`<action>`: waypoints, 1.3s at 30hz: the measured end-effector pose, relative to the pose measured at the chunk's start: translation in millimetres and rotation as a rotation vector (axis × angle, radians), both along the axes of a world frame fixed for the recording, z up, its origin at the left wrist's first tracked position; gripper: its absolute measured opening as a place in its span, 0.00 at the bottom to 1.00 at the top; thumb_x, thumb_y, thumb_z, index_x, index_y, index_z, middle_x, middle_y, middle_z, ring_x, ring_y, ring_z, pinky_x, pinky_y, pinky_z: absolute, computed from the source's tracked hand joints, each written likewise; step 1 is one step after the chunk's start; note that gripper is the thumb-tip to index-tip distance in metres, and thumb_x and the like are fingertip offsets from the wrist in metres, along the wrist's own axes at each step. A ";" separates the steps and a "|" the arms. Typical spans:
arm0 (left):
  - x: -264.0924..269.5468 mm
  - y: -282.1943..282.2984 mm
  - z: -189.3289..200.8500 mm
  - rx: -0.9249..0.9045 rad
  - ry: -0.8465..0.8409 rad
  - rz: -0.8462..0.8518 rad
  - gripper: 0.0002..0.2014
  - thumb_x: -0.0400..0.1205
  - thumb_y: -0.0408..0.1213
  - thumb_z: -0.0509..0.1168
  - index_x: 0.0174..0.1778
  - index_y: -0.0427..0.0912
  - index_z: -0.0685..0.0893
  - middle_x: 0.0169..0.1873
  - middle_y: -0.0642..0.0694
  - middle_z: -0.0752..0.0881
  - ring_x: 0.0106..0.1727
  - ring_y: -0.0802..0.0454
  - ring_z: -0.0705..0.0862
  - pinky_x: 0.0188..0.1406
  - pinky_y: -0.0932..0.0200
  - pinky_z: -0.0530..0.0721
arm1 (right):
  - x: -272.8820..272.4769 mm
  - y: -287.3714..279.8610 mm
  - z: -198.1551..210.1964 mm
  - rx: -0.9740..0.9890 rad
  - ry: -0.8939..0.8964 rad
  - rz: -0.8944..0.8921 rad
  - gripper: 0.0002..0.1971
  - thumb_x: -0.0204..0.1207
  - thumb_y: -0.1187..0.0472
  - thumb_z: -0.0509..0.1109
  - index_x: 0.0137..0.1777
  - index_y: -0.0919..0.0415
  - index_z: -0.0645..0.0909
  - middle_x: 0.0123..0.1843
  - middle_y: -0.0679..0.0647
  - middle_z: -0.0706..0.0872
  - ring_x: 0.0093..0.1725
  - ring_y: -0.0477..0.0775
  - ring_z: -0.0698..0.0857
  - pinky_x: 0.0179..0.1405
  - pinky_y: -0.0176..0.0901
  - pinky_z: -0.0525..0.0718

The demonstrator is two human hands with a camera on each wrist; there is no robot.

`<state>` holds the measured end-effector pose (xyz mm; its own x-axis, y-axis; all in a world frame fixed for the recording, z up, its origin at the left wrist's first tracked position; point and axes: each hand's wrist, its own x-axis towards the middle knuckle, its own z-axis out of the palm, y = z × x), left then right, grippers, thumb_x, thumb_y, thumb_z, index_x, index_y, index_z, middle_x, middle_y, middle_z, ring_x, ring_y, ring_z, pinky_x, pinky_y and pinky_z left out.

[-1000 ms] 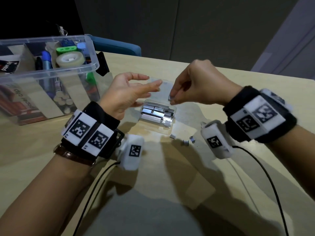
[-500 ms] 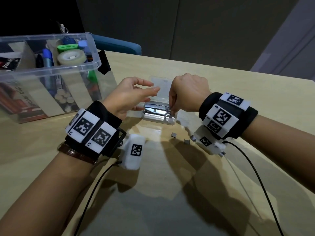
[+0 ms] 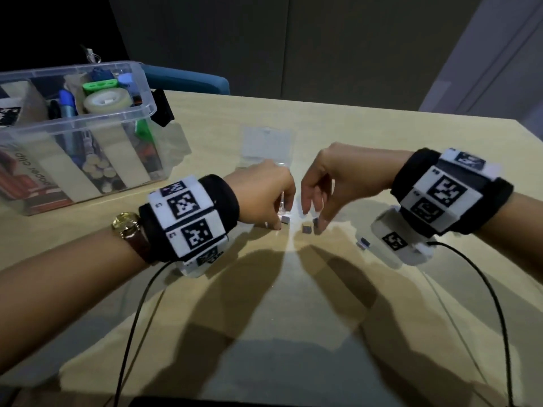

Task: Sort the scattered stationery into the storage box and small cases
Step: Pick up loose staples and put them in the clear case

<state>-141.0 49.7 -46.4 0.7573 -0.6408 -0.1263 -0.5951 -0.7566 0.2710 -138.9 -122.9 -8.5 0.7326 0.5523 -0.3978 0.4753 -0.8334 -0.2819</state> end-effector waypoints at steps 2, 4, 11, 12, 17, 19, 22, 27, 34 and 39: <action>-1.1 -5.4 -5.2 0.066 -0.008 -0.033 0.15 0.73 0.41 0.78 0.53 0.43 0.86 0.42 0.50 0.88 0.36 0.58 0.77 0.36 0.61 0.73 | -4.4 -5.4 -13.9 0.066 0.050 0.031 0.16 0.59 0.53 0.87 0.47 0.49 0.90 0.35 0.43 0.91 0.37 0.37 0.88 0.46 0.36 0.84; -1.1 -7.9 -6.6 0.059 0.006 -0.032 0.12 0.75 0.42 0.77 0.50 0.42 0.86 0.41 0.49 0.87 0.38 0.56 0.77 0.34 0.63 0.70 | -5.7 -7.7 -24.7 0.124 0.053 0.030 0.15 0.60 0.55 0.87 0.46 0.52 0.90 0.35 0.44 0.91 0.36 0.39 0.88 0.45 0.37 0.84; -0.3 1.1 -7.5 -0.116 0.131 0.018 0.05 0.77 0.33 0.74 0.38 0.35 0.88 0.31 0.51 0.87 0.30 0.60 0.83 0.32 0.70 0.79 | -4.1 -14.4 -32.2 0.170 0.018 -0.015 0.06 0.66 0.56 0.84 0.37 0.52 0.89 0.34 0.44 0.91 0.37 0.43 0.89 0.48 0.42 0.87; -0.2 3.9 -5.7 -0.209 0.190 0.065 0.03 0.76 0.30 0.74 0.38 0.34 0.88 0.33 0.46 0.89 0.31 0.57 0.87 0.34 0.65 0.84 | -3.6 -17.4 -31.2 0.194 0.006 -0.031 0.06 0.67 0.56 0.83 0.37 0.54 0.89 0.34 0.45 0.91 0.36 0.42 0.89 0.46 0.39 0.86; -0.2 13.2 6.3 -0.727 0.466 0.304 0.09 0.71 0.25 0.75 0.43 0.23 0.86 0.38 0.31 0.90 0.34 0.49 0.91 0.36 0.63 0.90 | -3.0 -32.9 -29.2 0.296 -0.009 -0.134 0.05 0.68 0.61 0.83 0.38 0.58 0.89 0.33 0.47 0.91 0.34 0.46 0.89 0.39 0.36 0.86; -1.7 13.4 9.4 -0.900 0.609 0.384 0.14 0.68 0.26 0.75 0.47 0.25 0.84 0.37 0.31 0.90 0.34 0.48 0.91 0.34 0.62 0.89 | -3.5 -35.6 -27.7 0.382 -0.041 -0.163 0.04 0.68 0.64 0.82 0.37 0.60 0.89 0.33 0.49 0.91 0.35 0.50 0.90 0.38 0.36 0.86; -3.2 13.1 9.7 -1.024 0.747 0.402 0.19 0.67 0.27 0.72 0.55 0.29 0.85 0.37 0.35 0.91 0.38 0.48 0.92 0.37 0.63 0.90 | -4.8 -38.8 -21.0 0.538 -0.067 -0.217 0.04 0.69 0.70 0.80 0.38 0.65 0.88 0.33 0.53 0.91 0.34 0.52 0.90 0.36 0.34 0.84; -1.2 12.8 9.0 -1.098 0.747 0.447 0.17 0.65 0.28 0.71 0.49 0.28 0.87 0.39 0.37 0.91 0.38 0.51 0.91 0.37 0.66 0.89 | -1.6 -37.1 -21.3 0.369 -0.082 -0.153 0.15 0.65 0.64 0.84 0.51 0.55 0.87 0.38 0.49 0.92 0.38 0.50 0.91 0.43 0.47 0.90; -5.4 11.7 11.9 -1.063 0.735 0.438 0.17 0.61 0.27 0.73 0.47 0.30 0.87 0.41 0.37 0.92 0.40 0.50 0.92 0.37 0.65 0.88 | 1.8 -30.4 -37.7 0.243 -0.012 -0.103 0.11 0.63 0.57 0.85 0.45 0.53 0.90 0.38 0.45 0.90 0.38 0.46 0.89 0.48 0.44 0.88; -5.5 10.6 9.6 -1.085 0.694 0.436 0.18 0.63 0.26 0.74 0.50 0.28 0.87 0.41 0.37 0.92 0.40 0.50 0.92 0.38 0.65 0.88 | 4.9 -28.4 -40.8 0.256 -0.011 -0.136 0.08 0.67 0.58 0.84 0.43 0.57 0.90 0.35 0.45 0.91 0.37 0.41 0.90 0.47 0.36 0.87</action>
